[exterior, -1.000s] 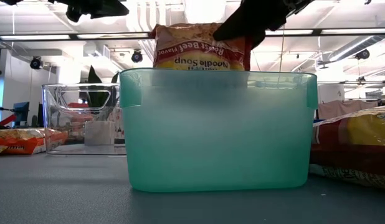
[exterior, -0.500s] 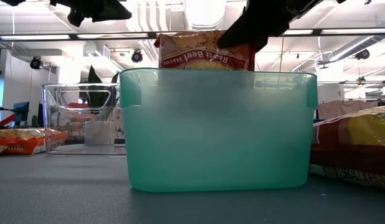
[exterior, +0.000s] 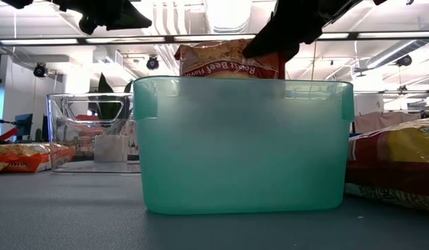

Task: Sort Maruchan noodles
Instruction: Put the red noodle pack into the green bin

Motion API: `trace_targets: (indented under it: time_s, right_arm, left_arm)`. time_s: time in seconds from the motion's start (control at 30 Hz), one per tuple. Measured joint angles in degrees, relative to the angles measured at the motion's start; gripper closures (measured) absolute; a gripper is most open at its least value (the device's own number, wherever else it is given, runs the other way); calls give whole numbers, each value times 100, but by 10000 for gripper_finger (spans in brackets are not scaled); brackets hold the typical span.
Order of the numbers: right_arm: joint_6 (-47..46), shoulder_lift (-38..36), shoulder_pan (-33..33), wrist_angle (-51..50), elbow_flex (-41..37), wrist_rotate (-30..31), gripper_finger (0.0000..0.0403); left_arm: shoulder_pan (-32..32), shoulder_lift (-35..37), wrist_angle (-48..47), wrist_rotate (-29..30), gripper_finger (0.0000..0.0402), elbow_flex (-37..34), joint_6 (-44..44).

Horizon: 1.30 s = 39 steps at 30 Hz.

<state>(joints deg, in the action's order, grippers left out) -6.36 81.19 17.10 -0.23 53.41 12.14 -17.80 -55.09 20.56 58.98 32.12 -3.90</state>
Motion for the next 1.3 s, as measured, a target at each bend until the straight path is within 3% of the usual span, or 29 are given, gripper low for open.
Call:
trace_targets:
  time_s: [0.3, 0.97, 1.3]
  right_arm:
    - [388, 45, 13, 531, -2, 2, 394]
    - [436, 184, 11, 218, -9, 156, 393]
    - [398, 160, 11, 67, -9, 205, 326]
  left_arm:
    - [2, 0, 0, 0, 370, 0, -3]
    - [2, 0, -48, 2, 370, 0, -48]
    - [1, 0, -46, 0, 370, 0, -48]
